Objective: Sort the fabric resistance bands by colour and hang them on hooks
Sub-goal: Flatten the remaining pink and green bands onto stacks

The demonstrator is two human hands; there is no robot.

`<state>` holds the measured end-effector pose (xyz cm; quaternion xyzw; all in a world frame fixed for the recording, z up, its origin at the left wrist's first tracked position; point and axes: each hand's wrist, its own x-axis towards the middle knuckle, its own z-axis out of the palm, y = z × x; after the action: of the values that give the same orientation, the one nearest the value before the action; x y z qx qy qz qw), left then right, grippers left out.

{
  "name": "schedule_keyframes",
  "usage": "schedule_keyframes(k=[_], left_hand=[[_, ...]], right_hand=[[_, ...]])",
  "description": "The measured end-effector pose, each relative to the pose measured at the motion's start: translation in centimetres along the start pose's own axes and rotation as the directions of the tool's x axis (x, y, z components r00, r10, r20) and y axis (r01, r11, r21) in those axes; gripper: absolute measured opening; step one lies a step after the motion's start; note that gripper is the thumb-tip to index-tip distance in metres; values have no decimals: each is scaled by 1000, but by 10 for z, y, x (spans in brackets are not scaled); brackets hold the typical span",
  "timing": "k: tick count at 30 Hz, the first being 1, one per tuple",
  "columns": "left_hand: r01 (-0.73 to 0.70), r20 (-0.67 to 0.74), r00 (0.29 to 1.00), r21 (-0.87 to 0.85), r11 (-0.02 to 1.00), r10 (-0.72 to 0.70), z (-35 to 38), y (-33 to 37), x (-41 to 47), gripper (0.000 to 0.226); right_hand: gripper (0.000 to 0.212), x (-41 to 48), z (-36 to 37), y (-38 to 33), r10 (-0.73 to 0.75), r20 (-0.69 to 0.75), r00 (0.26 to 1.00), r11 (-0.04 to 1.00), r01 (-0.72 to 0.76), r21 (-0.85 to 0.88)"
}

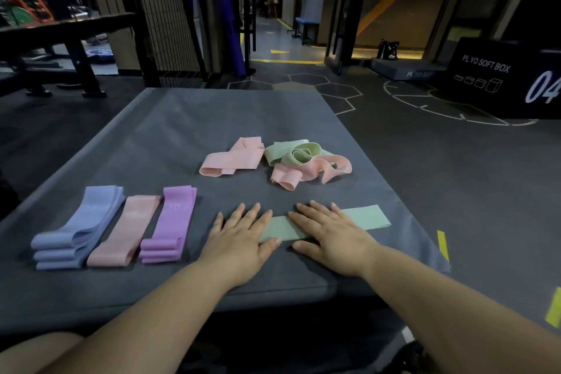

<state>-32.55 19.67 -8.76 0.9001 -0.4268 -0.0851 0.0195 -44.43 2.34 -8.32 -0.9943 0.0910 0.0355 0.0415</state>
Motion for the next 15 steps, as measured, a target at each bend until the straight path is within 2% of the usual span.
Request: schedule_keyframes(k=[4,9,10,12,13,15], left_hand=[[-2,13,1000,5,1000,1,-1,0,-1,62],[-2,19,1000,11,1000,2,-1,0,-1,62],[-1,20,1000,13,1000,1,-1,0,-1,62],[-1,21,1000,13,1000,0,-1,0,-1,62],[0,25,1000,14,1000,0,-2,1,-1,62],[1,30,1000,13,1000,-1,-3,1,-1,61]], right_hand=[[122,-9,2,23,80,7,997,997,-80,2],[129,-23,0,53,213,49,976,976,-214,24],[120,-25,0,58,231,49,972,972,-233,24],[87,-28,1,67,269,37,962,963,-269,10],[77,-29,1,70,285,38,958,958,-286,5],[72,-30,1,72,295,43,954,955,-295,-6]])
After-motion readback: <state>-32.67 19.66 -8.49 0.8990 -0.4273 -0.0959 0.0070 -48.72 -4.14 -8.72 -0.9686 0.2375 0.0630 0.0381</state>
